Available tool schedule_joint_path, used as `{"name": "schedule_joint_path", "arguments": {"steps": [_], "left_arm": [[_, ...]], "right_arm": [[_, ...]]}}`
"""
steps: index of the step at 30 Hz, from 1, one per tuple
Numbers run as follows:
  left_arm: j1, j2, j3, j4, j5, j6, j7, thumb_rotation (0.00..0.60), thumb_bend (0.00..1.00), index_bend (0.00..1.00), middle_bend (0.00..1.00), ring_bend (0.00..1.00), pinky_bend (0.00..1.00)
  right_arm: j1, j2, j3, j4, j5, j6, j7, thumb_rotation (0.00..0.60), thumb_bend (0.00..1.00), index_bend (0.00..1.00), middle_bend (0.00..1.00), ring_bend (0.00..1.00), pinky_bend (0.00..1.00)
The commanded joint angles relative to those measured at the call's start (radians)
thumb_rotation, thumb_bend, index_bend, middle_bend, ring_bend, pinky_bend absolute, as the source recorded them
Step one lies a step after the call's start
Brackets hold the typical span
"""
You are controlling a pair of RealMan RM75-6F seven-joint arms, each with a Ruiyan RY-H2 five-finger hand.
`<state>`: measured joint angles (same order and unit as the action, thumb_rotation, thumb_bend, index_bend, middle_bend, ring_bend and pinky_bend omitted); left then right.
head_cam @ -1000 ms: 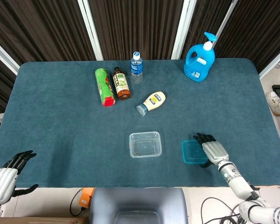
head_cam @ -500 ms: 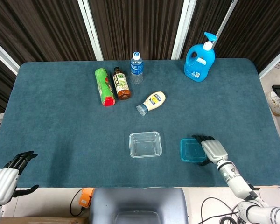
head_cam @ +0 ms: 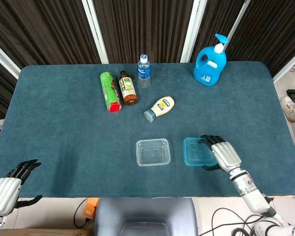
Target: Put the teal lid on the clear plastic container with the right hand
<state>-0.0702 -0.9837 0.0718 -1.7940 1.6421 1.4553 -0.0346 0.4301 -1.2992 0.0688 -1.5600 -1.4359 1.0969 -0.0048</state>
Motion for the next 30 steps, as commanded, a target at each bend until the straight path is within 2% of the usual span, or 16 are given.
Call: {"name": "schedule_joint_path", "arguments": {"steps": [1, 8, 15, 23, 30], "left_arm": [[0.0, 0.0, 0.0, 0.0, 0.0, 0.0, 0.001, 0.6, 0.36, 0.19, 0.13, 0.13, 0.29], [0.001, 0.002, 0.001, 0.001, 0.003, 0.002, -0.007, 0.6, 0.36, 0.19, 0.13, 0.13, 0.29], [-0.002, 0.006, 0.004, 0.004, 0.005, -0.002, -0.021, 0.6, 0.36, 0.19, 0.13, 0.13, 0.29], [-0.001, 0.011, 0.004, 0.007, 0.002, 0.0, -0.039, 0.6, 0.36, 0.19, 0.13, 0.13, 0.29], [-0.001, 0.014, 0.005, 0.01, 0.0, 0.0, -0.053, 0.6, 0.36, 0.19, 0.13, 0.13, 0.29]], "right_arm": [[0.025, -0.004, 0.02, -0.035, -0.016, 0.0, -0.023, 0.6, 0.27, 0.4, 0.4, 0.53, 0.51], [0.107, -0.093, 0.07, -0.059, 0.045, -0.075, -0.122, 0.6, 0.27, 0.4, 0.4, 0.53, 0.51], [0.172, -0.19, 0.091, -0.052, 0.12, -0.138, -0.21, 0.6, 0.27, 0.4, 0.4, 0.53, 0.51], [0.214, -0.264, 0.115, -0.03, 0.214, -0.156, -0.282, 0.6, 0.27, 0.38, 0.4, 0.51, 0.51], [0.236, -0.3, 0.118, -0.009, 0.24, -0.158, -0.291, 0.6, 0.27, 0.37, 0.4, 0.5, 0.51]]}}
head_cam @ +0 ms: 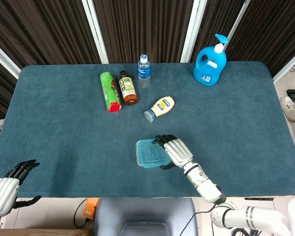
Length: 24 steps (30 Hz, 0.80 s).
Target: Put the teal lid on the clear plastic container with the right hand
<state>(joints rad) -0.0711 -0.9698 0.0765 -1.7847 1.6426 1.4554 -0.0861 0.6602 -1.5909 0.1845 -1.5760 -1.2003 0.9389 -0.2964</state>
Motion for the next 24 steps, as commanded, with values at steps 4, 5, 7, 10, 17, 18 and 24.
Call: {"name": "schedule_joint_path", "arguments": {"steps": [4, 5, 7, 10, 17, 18, 24], "left_arm": [[-0.001, 0.002, 0.001, 0.001, -0.001, -0.003, -0.006, 0.6, 0.36, 0.19, 0.13, 0.13, 0.29], [-0.001, 0.002, 0.001, 0.001, -0.001, -0.003, -0.007, 0.6, 0.36, 0.19, 0.13, 0.13, 0.29], [-0.002, 0.003, 0.001, 0.001, -0.001, -0.004, -0.008, 0.6, 0.36, 0.19, 0.13, 0.13, 0.29], [-0.002, 0.004, 0.001, 0.001, -0.002, -0.005, -0.01, 0.6, 0.36, 0.19, 0.13, 0.13, 0.29], [-0.002, 0.005, 0.002, 0.002, -0.002, -0.004, -0.018, 0.6, 0.36, 0.19, 0.13, 0.13, 0.29], [-0.001, 0.006, 0.001, 0.003, -0.001, -0.003, -0.019, 0.6, 0.36, 0.19, 0.13, 0.13, 0.29], [-0.001, 0.006, 0.002, 0.004, 0.002, -0.002, -0.023, 0.6, 0.37, 0.19, 0.13, 0.13, 0.29]], "right_arm": [[0.014, -0.024, 0.004, 0.022, 0.011, 0.001, 0.008, 0.6, 0.27, 0.37, 0.4, 0.5, 0.51], [0.016, -0.028, 0.004, 0.026, 0.013, 0.0, 0.009, 0.6, 0.27, 0.37, 0.4, 0.5, 0.51], [0.021, -0.033, 0.004, 0.032, 0.015, -0.001, 0.012, 0.6, 0.27, 0.37, 0.4, 0.5, 0.51], [0.026, -0.042, 0.005, 0.038, 0.016, 0.0, 0.018, 0.6, 0.27, 0.36, 0.4, 0.5, 0.51], [0.033, -0.051, -0.003, 0.049, 0.017, 0.002, 0.023, 0.6, 0.27, 0.36, 0.4, 0.49, 0.51], [0.033, -0.051, -0.005, 0.051, 0.018, 0.002, 0.022, 0.6, 0.27, 0.35, 0.4, 0.48, 0.5], [0.034, -0.051, -0.014, 0.057, 0.018, 0.002, 0.026, 0.6, 0.27, 0.3, 0.35, 0.38, 0.44]]}}
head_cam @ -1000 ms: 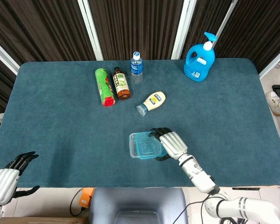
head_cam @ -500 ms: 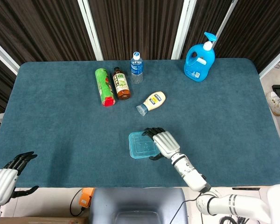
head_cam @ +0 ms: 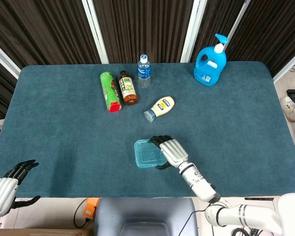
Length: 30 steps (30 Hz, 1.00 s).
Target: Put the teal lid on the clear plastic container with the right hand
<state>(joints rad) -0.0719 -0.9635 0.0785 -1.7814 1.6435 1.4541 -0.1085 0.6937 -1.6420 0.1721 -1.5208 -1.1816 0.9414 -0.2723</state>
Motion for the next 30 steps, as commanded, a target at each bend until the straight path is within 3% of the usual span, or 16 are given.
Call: {"name": "schedule_joint_path", "arguments": {"steps": [1, 13, 25, 30], "left_arm": [[0.0, 0.0, 0.001, 0.0, 0.002, 0.0, -0.002, 0.6, 0.37, 0.19, 0.13, 0.13, 0.29], [-0.001, 0.001, 0.002, 0.002, 0.006, 0.001, -0.006, 0.6, 0.37, 0.19, 0.13, 0.13, 0.29], [-0.001, 0.002, 0.005, 0.003, 0.012, 0.001, -0.011, 0.6, 0.36, 0.19, 0.13, 0.13, 0.29], [-0.001, 0.003, 0.005, 0.004, 0.013, 0.003, -0.015, 0.6, 0.37, 0.19, 0.13, 0.14, 0.29]], "right_arm": [[0.0, 0.001, -0.003, 0.003, 0.0, -0.001, 0.003, 0.6, 0.27, 0.29, 0.33, 0.36, 0.42], [0.0, 0.009, -0.013, 0.013, -0.001, -0.002, 0.021, 0.6, 0.27, 0.18, 0.14, 0.08, 0.24], [-0.002, 0.028, -0.021, -0.005, -0.01, -0.002, 0.031, 0.6, 0.27, 0.14, 0.09, 0.01, 0.17], [-0.008, 0.123, -0.073, -0.09, -0.038, -0.025, -0.022, 0.6, 0.27, 0.1, 0.08, 0.0, 0.1]]}}
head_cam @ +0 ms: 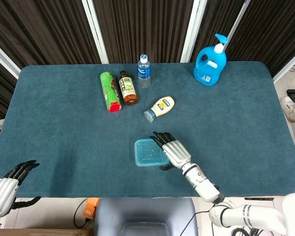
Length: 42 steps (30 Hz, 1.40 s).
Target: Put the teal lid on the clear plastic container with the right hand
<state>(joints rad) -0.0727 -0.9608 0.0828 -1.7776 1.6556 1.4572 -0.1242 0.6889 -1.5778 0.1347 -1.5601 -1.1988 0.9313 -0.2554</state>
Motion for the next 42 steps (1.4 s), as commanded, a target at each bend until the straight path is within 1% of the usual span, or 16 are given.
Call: {"name": "schedule_joint_path", "arguments": {"steps": [1, 9, 20, 31, 42], "left_arm": [[0.0, 0.0, 0.001, -0.001, 0.003, 0.0, 0.002, 0.6, 0.37, 0.19, 0.13, 0.14, 0.29], [-0.001, 0.0, 0.001, -0.004, 0.002, -0.003, 0.01, 0.6, 0.36, 0.19, 0.13, 0.14, 0.29], [-0.001, 0.001, 0.002, -0.003, 0.002, -0.003, 0.006, 0.6, 0.36, 0.19, 0.13, 0.14, 0.29], [-0.002, 0.003, 0.002, -0.003, -0.001, -0.005, 0.002, 0.6, 0.36, 0.19, 0.13, 0.14, 0.29], [-0.003, 0.002, 0.002, -0.004, -0.002, -0.008, 0.003, 0.6, 0.37, 0.19, 0.13, 0.14, 0.29]], "right_arm": [[-0.003, 0.067, -0.042, -0.054, -0.026, -0.017, -0.045, 0.6, 0.27, 0.1, 0.08, 0.0, 0.09], [-0.011, 0.093, -0.087, -0.059, -0.095, -0.022, -0.026, 0.6, 0.27, 0.1, 0.08, 0.0, 0.06], [-0.016, 0.097, -0.124, -0.029, -0.165, -0.039, 0.036, 0.6, 0.27, 0.11, 0.08, 0.01, 0.06], [-0.017, 0.095, -0.138, -0.003, -0.184, -0.062, 0.083, 0.6, 0.27, 0.12, 0.08, 0.01, 0.06], [-0.014, 0.091, -0.133, 0.008, -0.203, -0.068, 0.124, 0.6, 0.27, 0.13, 0.08, 0.01, 0.06]]}}
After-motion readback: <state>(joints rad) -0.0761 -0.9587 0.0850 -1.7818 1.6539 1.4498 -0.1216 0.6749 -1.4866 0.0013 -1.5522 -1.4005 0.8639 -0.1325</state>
